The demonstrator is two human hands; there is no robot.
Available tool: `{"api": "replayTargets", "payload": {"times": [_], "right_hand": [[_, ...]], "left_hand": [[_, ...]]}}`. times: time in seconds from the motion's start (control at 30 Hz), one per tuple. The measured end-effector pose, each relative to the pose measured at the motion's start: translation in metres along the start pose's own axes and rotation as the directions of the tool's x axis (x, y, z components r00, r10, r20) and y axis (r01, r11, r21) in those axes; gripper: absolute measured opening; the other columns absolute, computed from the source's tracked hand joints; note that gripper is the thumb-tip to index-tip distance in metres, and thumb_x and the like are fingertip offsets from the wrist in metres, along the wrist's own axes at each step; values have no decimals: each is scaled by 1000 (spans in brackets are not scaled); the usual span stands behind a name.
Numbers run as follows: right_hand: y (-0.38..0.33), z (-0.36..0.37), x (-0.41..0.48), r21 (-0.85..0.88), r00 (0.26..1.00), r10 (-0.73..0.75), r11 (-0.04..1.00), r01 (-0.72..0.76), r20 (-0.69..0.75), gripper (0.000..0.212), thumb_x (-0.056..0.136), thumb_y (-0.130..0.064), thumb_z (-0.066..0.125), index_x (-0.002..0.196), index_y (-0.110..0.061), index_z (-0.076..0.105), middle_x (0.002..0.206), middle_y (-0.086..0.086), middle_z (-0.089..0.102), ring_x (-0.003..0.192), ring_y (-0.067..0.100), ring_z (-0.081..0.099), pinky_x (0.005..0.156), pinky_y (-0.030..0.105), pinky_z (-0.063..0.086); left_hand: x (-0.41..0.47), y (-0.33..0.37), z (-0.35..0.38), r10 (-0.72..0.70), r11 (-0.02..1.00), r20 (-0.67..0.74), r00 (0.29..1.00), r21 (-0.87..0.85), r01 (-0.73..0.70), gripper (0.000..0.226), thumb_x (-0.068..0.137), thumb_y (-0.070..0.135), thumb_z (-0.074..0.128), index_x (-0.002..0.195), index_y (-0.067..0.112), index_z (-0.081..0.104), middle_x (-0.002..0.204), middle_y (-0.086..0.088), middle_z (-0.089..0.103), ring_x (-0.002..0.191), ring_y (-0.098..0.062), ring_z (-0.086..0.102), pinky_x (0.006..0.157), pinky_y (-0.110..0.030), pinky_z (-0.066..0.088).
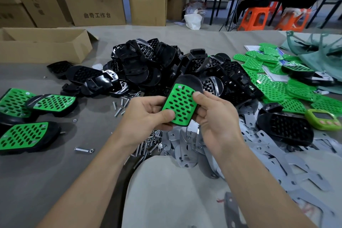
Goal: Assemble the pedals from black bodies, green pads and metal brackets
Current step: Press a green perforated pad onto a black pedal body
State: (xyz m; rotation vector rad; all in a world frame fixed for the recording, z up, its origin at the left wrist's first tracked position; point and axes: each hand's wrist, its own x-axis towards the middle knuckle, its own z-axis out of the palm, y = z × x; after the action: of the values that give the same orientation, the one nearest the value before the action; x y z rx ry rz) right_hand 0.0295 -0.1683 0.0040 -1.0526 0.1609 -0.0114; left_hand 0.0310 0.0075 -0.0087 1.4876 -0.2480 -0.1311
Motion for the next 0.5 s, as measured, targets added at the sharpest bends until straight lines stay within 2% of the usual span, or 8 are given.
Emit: {"api": "replayTargets", "payload": {"times": [0.13, 0.17, 0.2, 0.23, 0.3, 0.37, 0.43, 0.5], "right_hand": [[-5, 2, 4, -17, 997, 11, 1000, -10, 73, 17, 99, -11, 61, 110, -3, 71, 105, 13, 78, 99, 27, 75, 79, 37, 62], [-6, 2, 3, -76, 997, -23, 997, 28, 67, 20, 98, -13, 62, 115, -5, 71, 106, 10, 78, 100, 25, 75, 84, 37, 61], [-6, 2, 2, -231, 995, -89, 968, 97, 44, 25, 94, -14, 66, 118, -11, 72, 107, 4, 78, 100, 19, 75, 89, 35, 60], [-5, 2, 1, -463, 982, -186, 869, 176, 25, 28, 90, -15, 70, 117, -19, 74, 105, -5, 78, 98, 9, 74, 93, 32, 58], [-2, 7, -8, -799, 929, -352, 523, 295, 112, 22, 84, -17, 71, 100, -30, 79, 90, -22, 76, 88, -6, 69, 87, 20, 55], [5, 17, -21, -861, 883, -365, 300, 410, 294, 16, 84, -19, 69, 91, -30, 79, 87, -21, 74, 85, -2, 65, 81, 18, 51], [20, 27, -28, -847, 834, -273, 106, 521, 479, 16, 86, -26, 69, 99, -27, 78, 94, -9, 73, 96, 8, 59, 95, 27, 45], [37, 32, -32, -797, 789, -110, -91, 597, 604, 31, 90, -37, 65, 117, -24, 71, 116, -4, 67, 119, 18, 49, 115, 36, 28]], "left_hand": [[0, 1, 6, 17, 994, -146, 989, -105, -32, 26, 79, 3, 73, 104, 11, 75, 90, -13, 80, 73, -25, 78, 58, -28, 62], [1, 1, 6, 3, 987, -200, 980, -156, -35, 27, 77, 6, 74, 104, 9, 75, 89, -14, 80, 71, -25, 78, 56, -27, 61], [3, 3, 6, -19, 976, -264, 964, -212, -39, 28, 76, 8, 74, 104, 8, 74, 89, -14, 80, 69, -25, 77, 56, -25, 60], [5, 4, 3, -44, 963, -329, 943, -266, -48, 25, 79, 7, 73, 104, 7, 74, 89, -14, 80, 69, -25, 77, 56, -24, 60], [8, 7, -7, -93, 928, -436, 895, -363, -80, 17, 88, 1, 68, 103, 6, 72, 91, -13, 80, 71, -24, 78, 58, -22, 60], [11, 7, -16, -136, 897, -494, 859, -429, -105, 12, 93, 0, 66, 103, 5, 71, 92, -13, 80, 73, -23, 78, 60, -21, 60], [12, 4, -21, -156, 893, -522, 838, -438, -107, 9, 94, 2, 67, 103, 3, 71, 95, -16, 79, 74, -22, 77, 62, -22, 61], [12, 1, -24, -152, 897, -526, 837, -430, -108, 9, 92, 2, 70, 100, 4, 72, 96, -14, 79, 76, -21, 77, 68, -22, 62]]}}
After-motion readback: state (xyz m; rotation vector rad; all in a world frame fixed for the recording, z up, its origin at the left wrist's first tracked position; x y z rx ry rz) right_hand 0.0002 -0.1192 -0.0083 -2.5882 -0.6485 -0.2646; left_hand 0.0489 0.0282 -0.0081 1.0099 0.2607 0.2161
